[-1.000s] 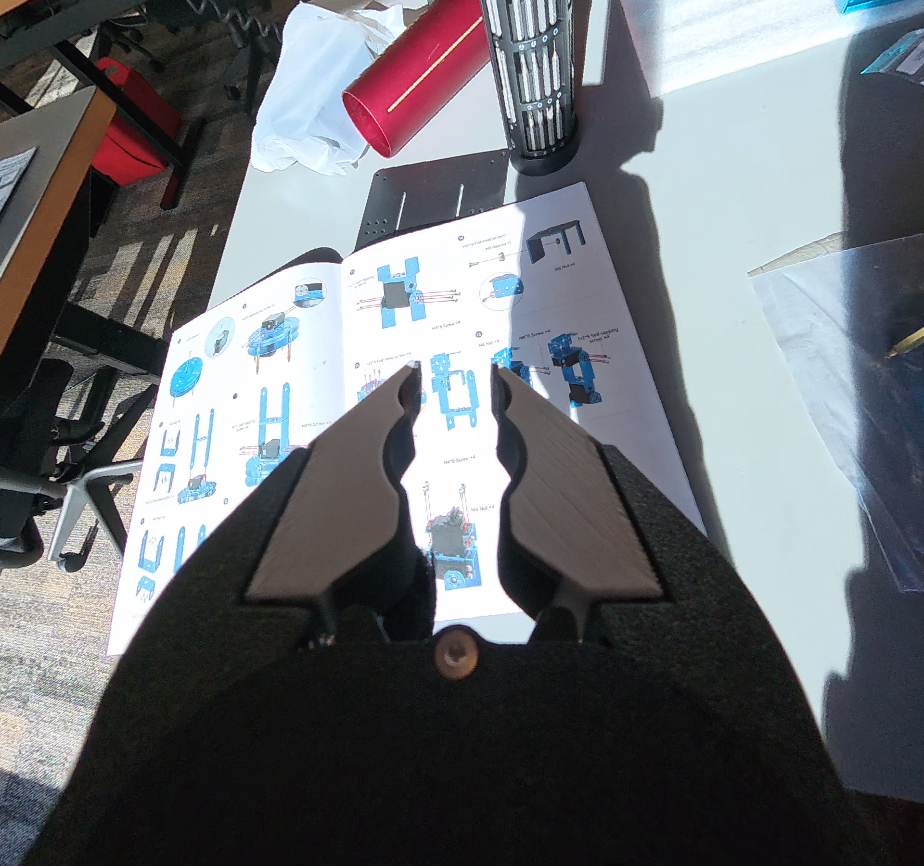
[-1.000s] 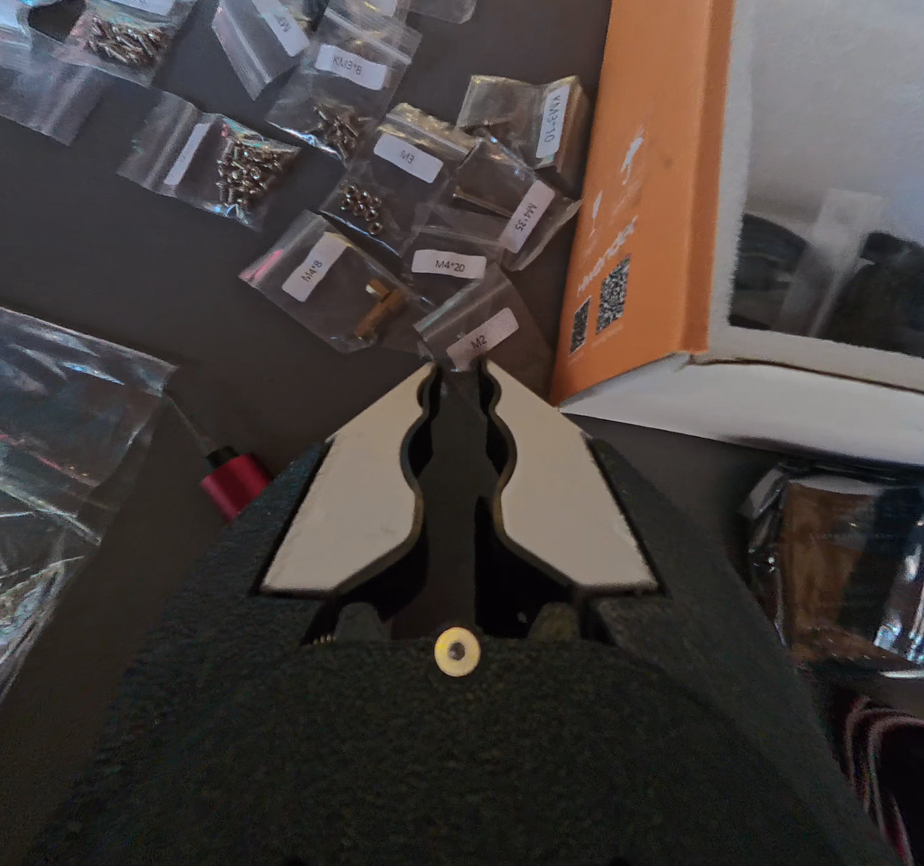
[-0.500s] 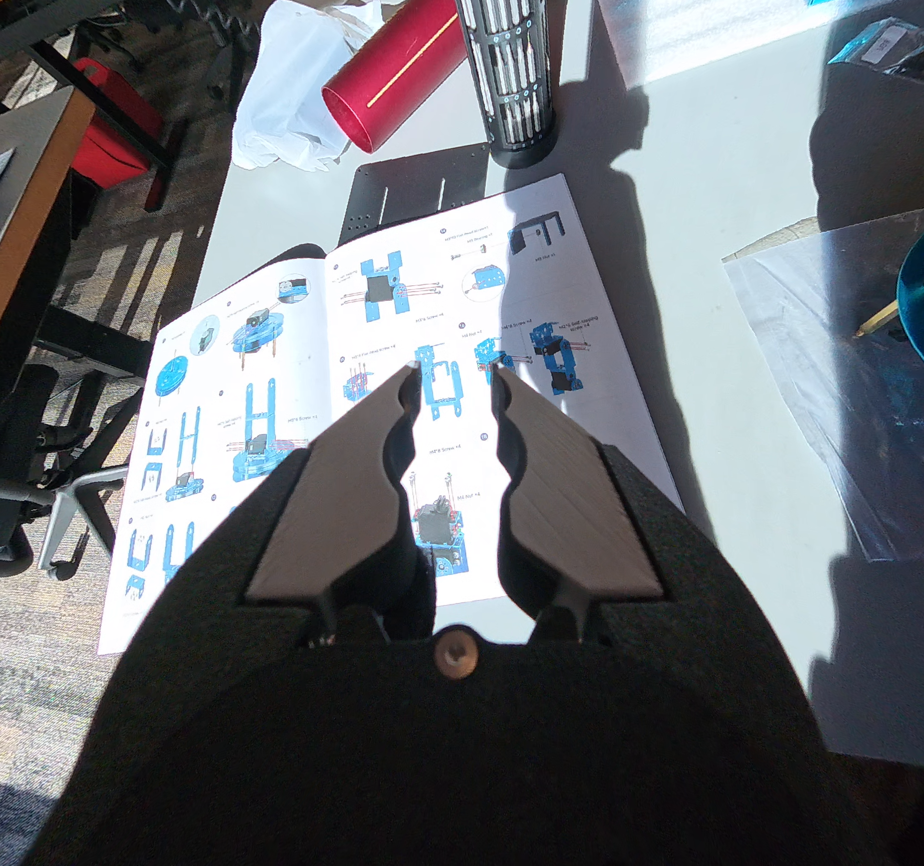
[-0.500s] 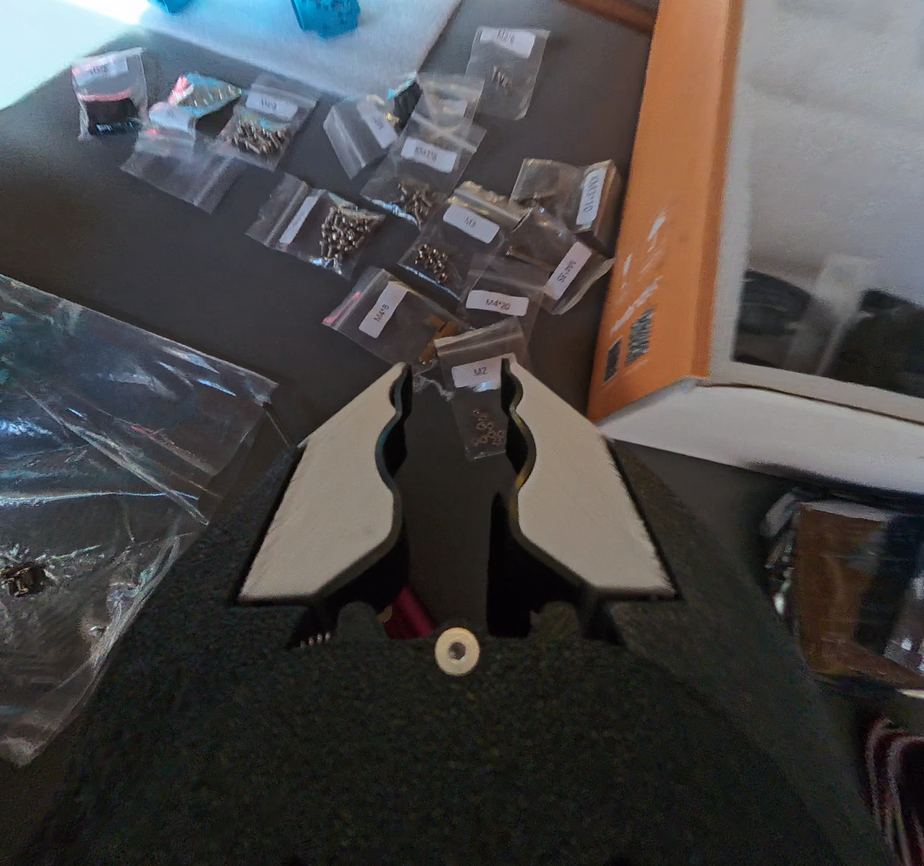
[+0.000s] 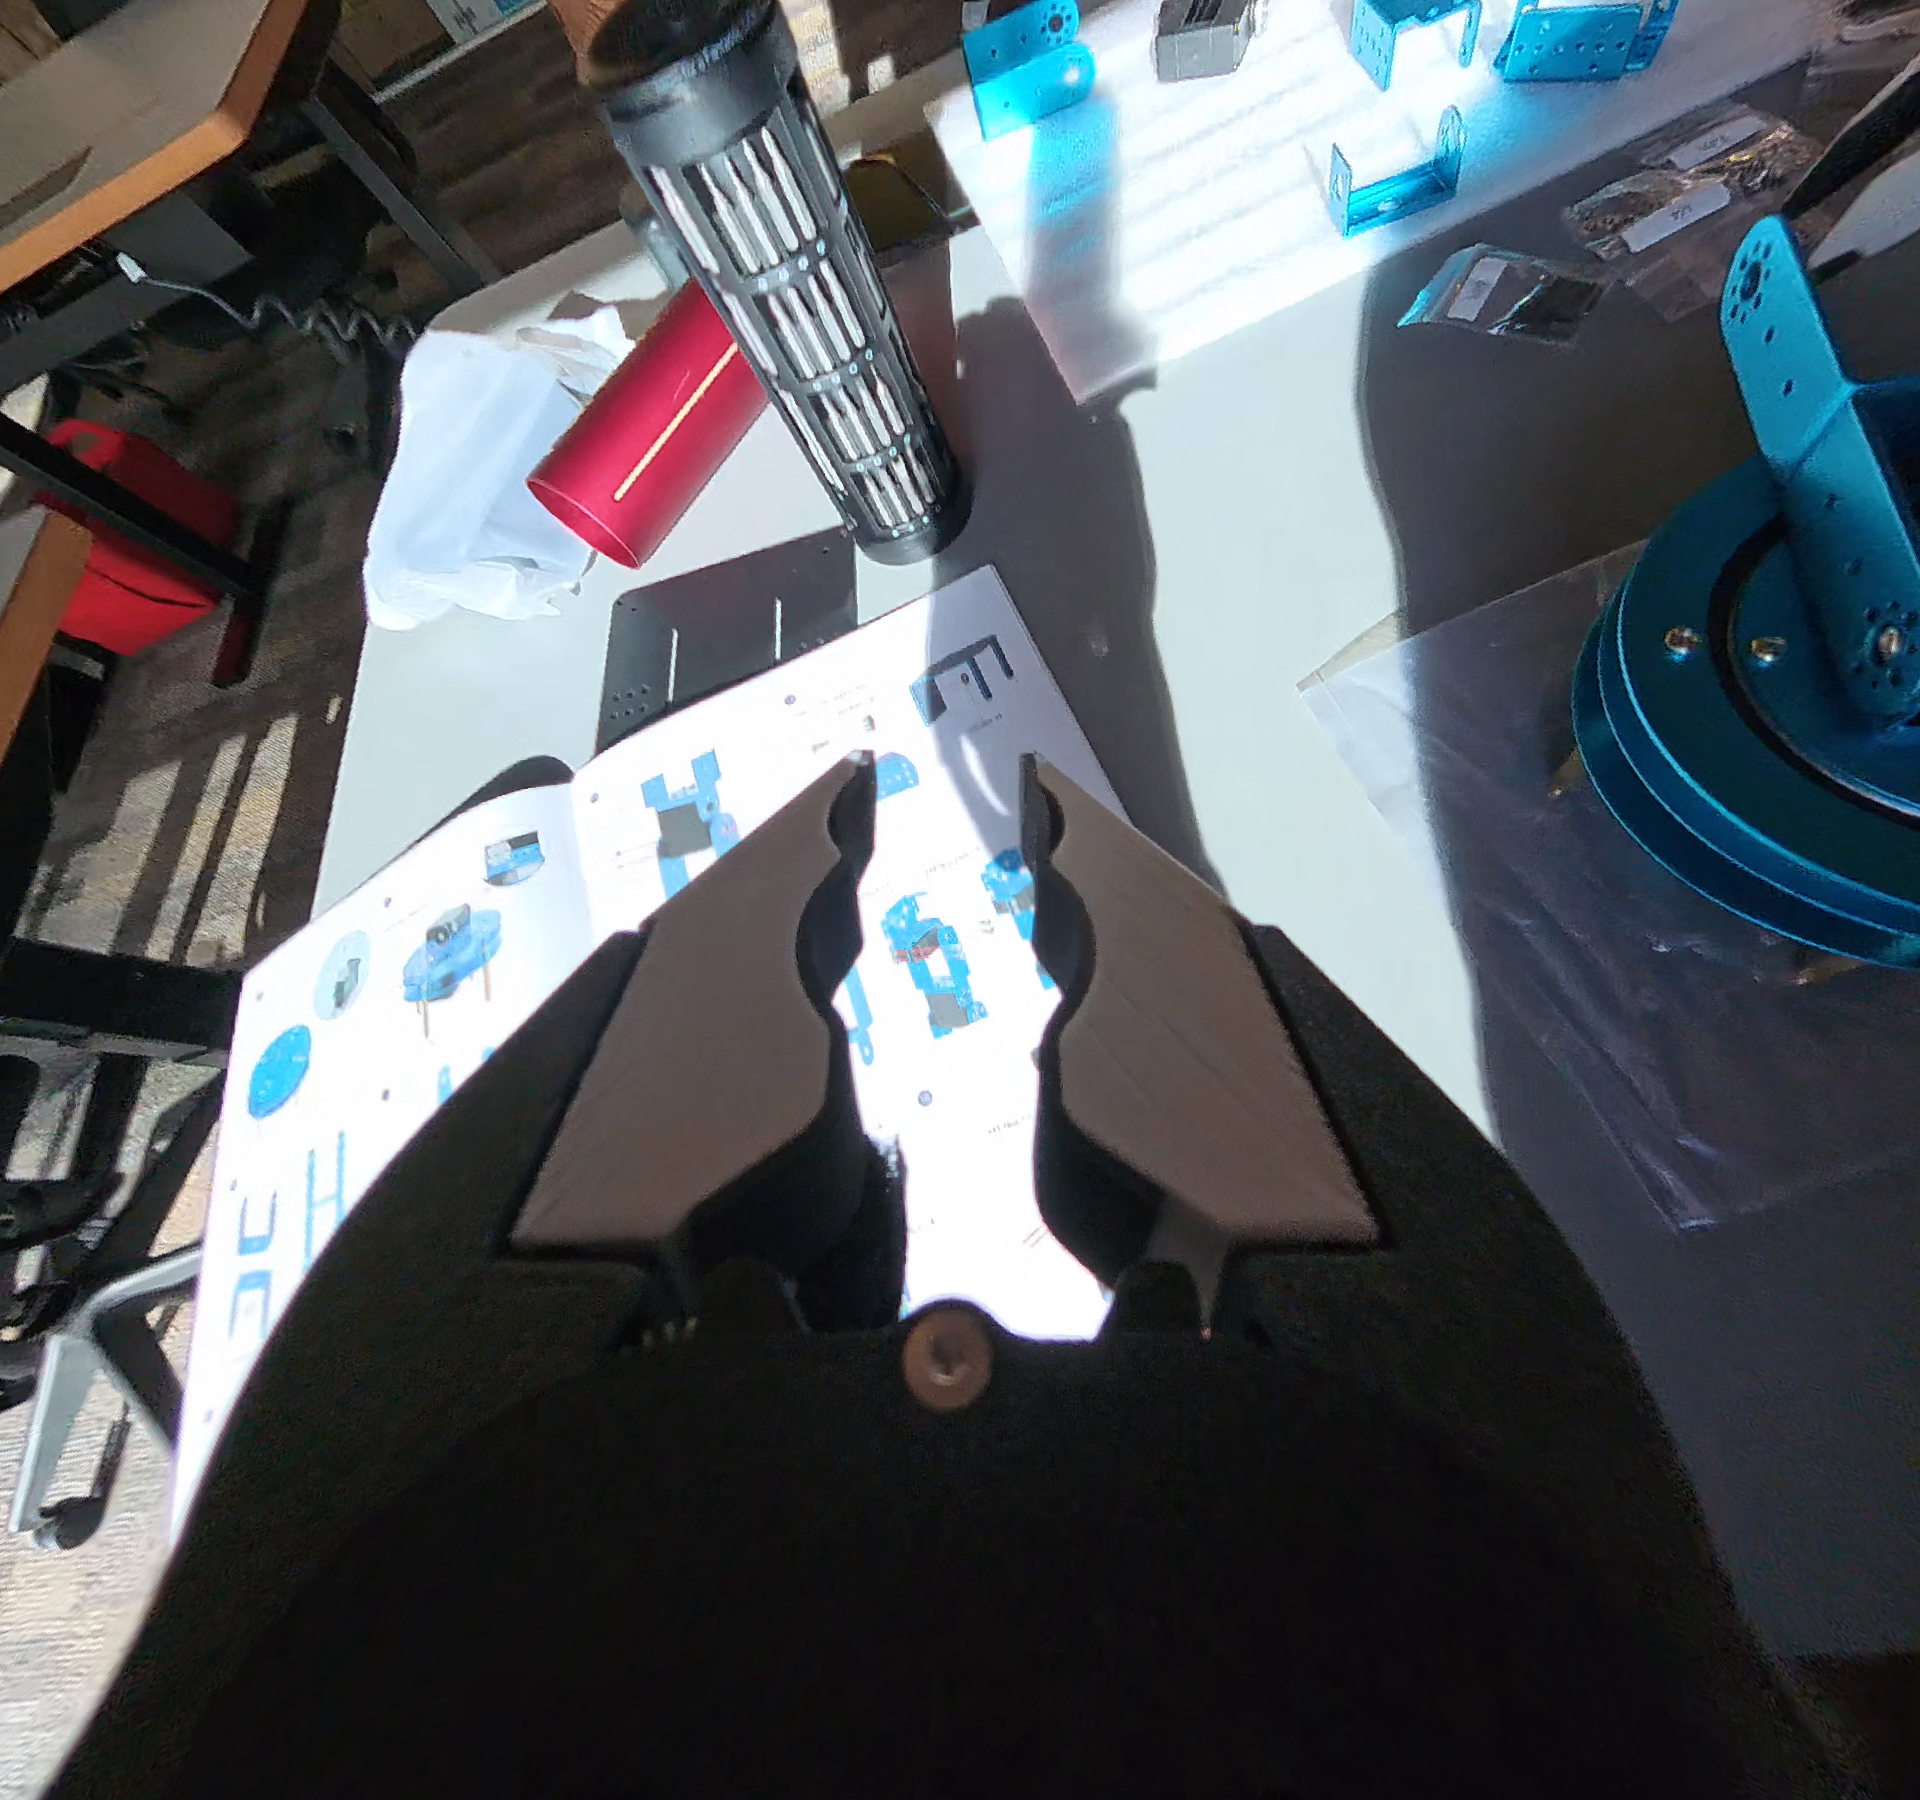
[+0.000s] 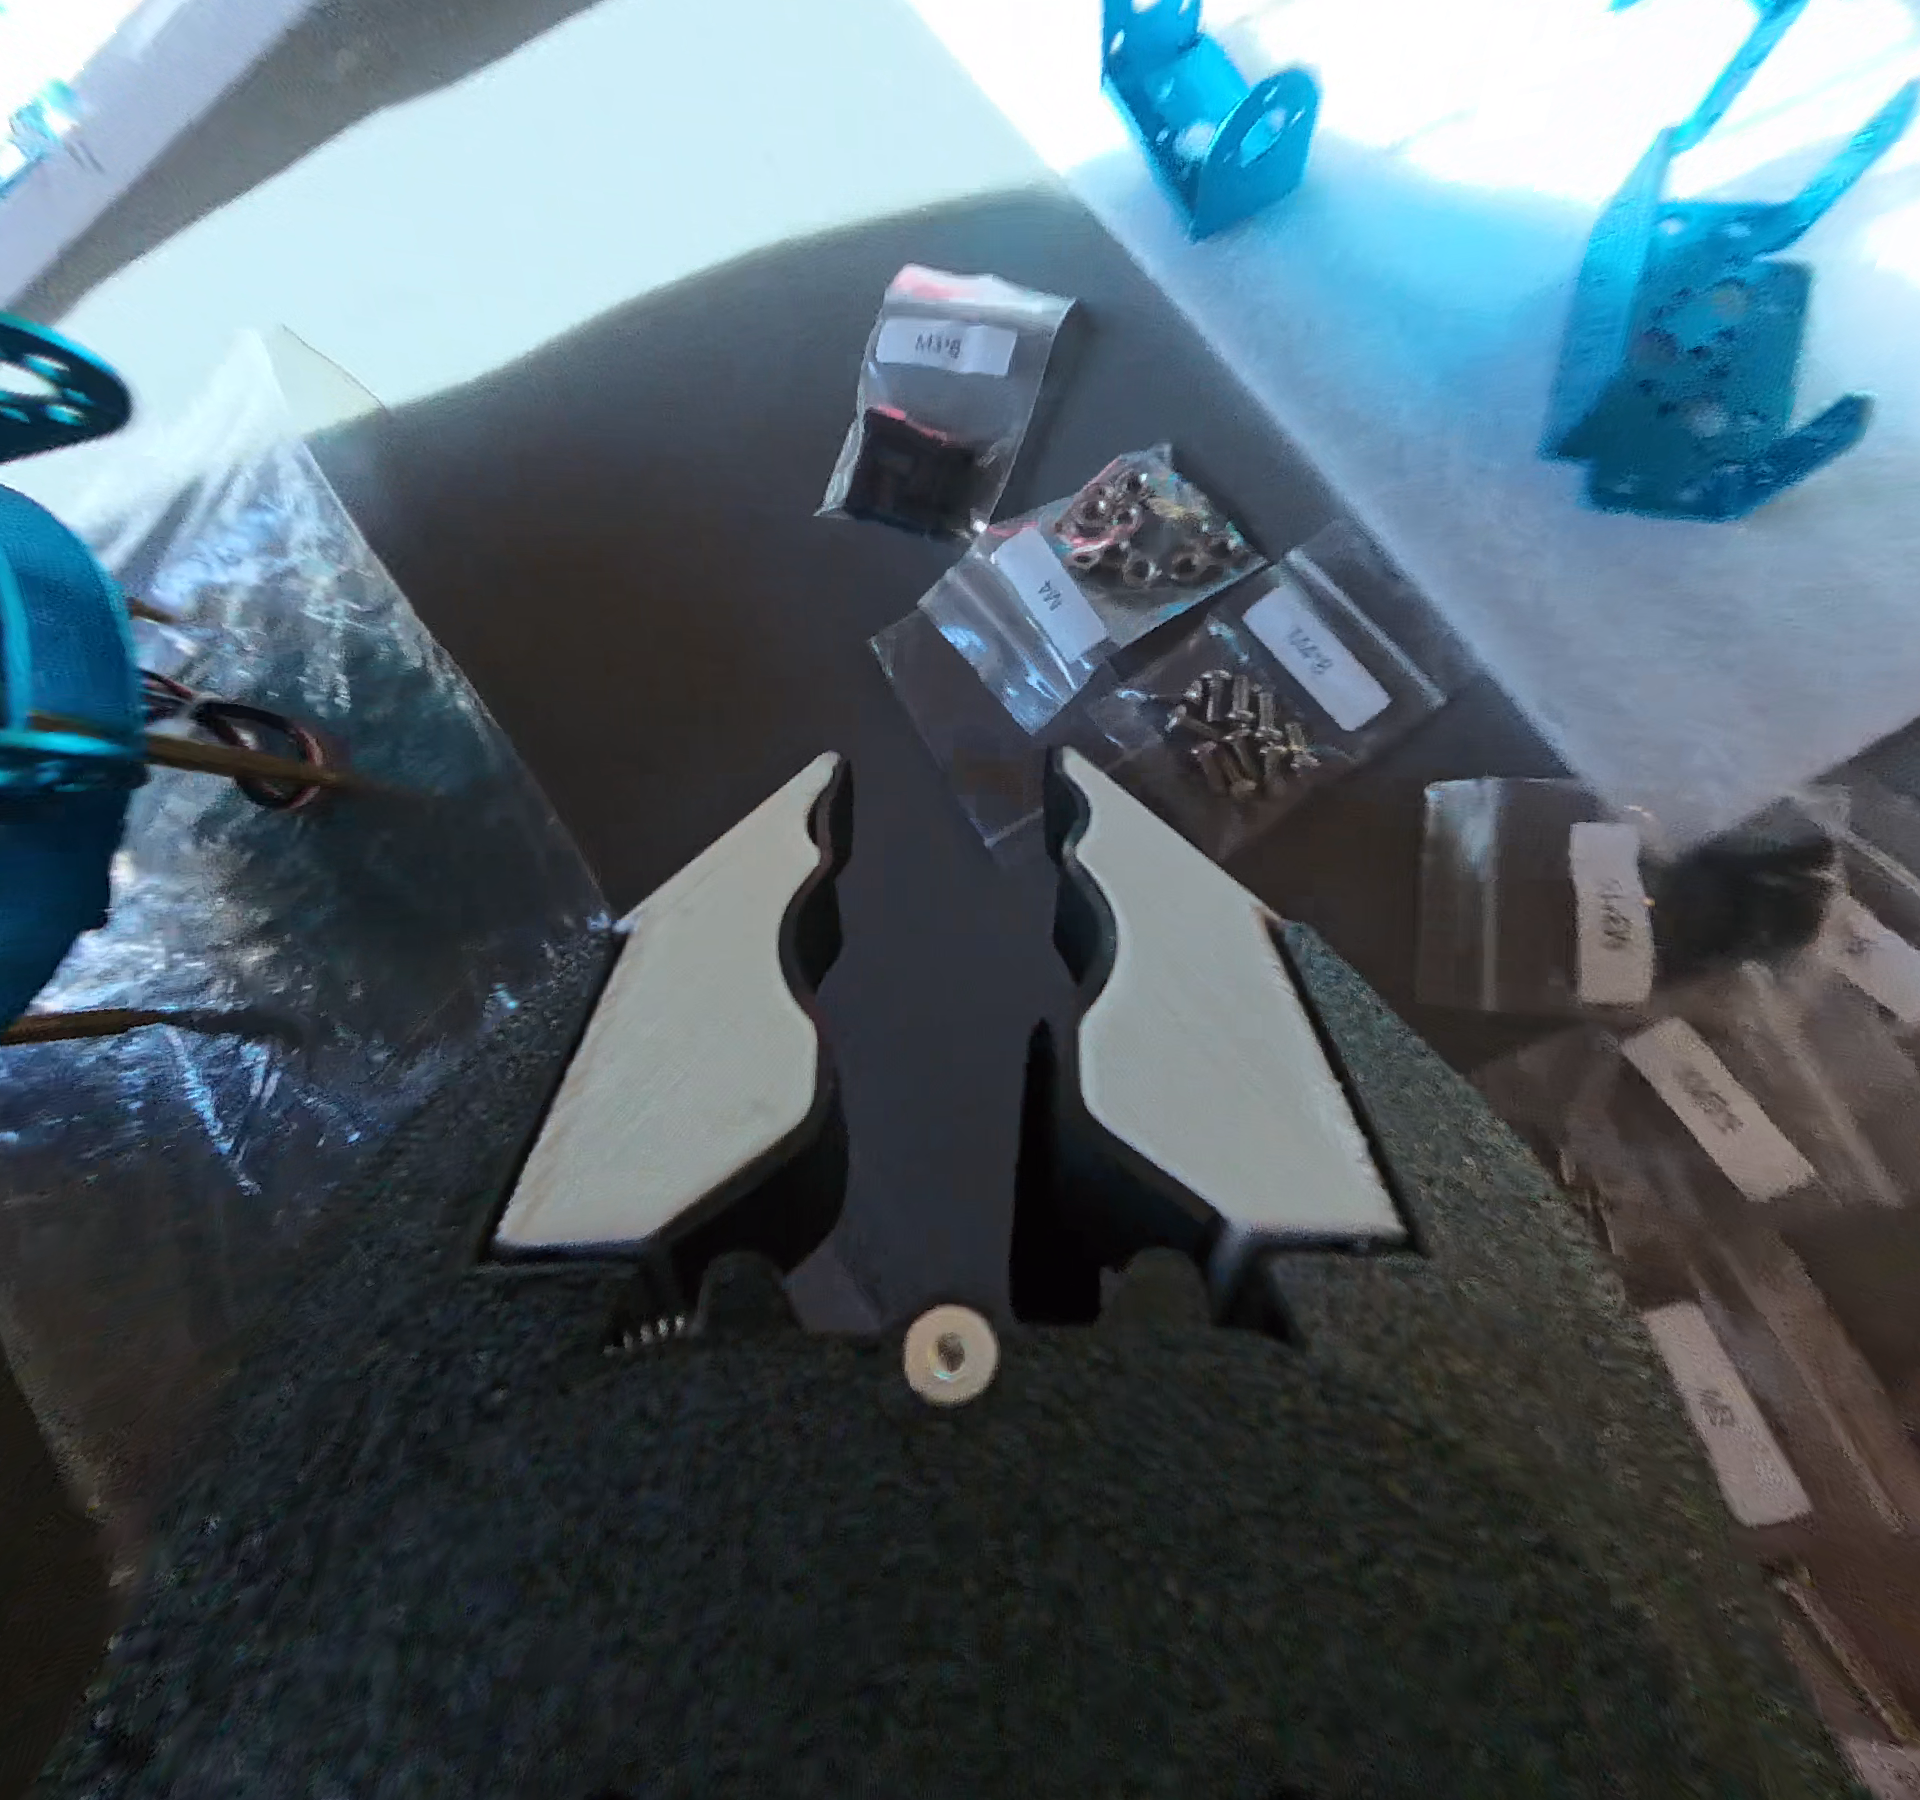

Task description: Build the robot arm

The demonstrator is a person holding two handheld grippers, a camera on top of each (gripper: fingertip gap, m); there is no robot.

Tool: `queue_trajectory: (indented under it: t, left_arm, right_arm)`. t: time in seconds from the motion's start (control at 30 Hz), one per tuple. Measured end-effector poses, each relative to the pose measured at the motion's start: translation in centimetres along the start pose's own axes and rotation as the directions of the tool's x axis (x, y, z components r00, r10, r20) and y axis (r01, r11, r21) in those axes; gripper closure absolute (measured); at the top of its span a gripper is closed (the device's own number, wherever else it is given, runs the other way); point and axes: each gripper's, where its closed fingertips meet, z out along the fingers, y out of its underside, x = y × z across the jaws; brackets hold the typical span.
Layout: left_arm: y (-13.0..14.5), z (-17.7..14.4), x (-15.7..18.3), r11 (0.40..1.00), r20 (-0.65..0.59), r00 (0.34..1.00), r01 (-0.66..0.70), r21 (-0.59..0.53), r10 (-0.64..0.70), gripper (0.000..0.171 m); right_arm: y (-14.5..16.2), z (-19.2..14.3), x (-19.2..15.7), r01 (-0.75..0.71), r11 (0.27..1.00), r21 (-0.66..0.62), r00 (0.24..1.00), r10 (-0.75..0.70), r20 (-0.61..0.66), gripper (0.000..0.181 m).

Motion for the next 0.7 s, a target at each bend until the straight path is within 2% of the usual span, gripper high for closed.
queue_trajectory:
  t: [0.17,0.27,0.43,0.6,0.7]
  left_arm:
    - [3.5,-1.2,-0.9,0.997,0.016,0.998,0.068,-0.036,-0.067,0.145]
    - [4.7,-1.8,-1.7,0.994,0.031,0.994,0.106,-0.04,-0.105,0.145]
    - [5.6,-2.5,-2.5,0.99,0.035,0.991,0.134,-0.034,-0.133,0.145]
    - [5.5,-2.2,-2.3,0.991,0.022,0.991,0.132,-0.025,-0.132,0.145]
    - [5.2,-2.2,-1.8,0.993,0.003,0.993,0.119,-0.018,-0.119,0.145]
  right_arm:
    - [0.5,0.8,0.1,0.118,0.992,-0.035,0.987,-0.121,-0.106,0.153]
    - [1.0,0.6,-0.9,0.1,0.994,-0.048,0.993,-0.103,-0.063,0.18]
    - [2.8,-1.3,-1.9,0.14,0.988,-0.066,0.982,-0.147,-0.116,0.181]
    - [1.9,-2.1,-1.4,0.07,0.998,-0.008,0.991,-0.07,-0.11,0.181]
    - [1.3,-2.2,0.4,0.067,0.998,-0.018,0.975,-0.069,-0.21,0.181]
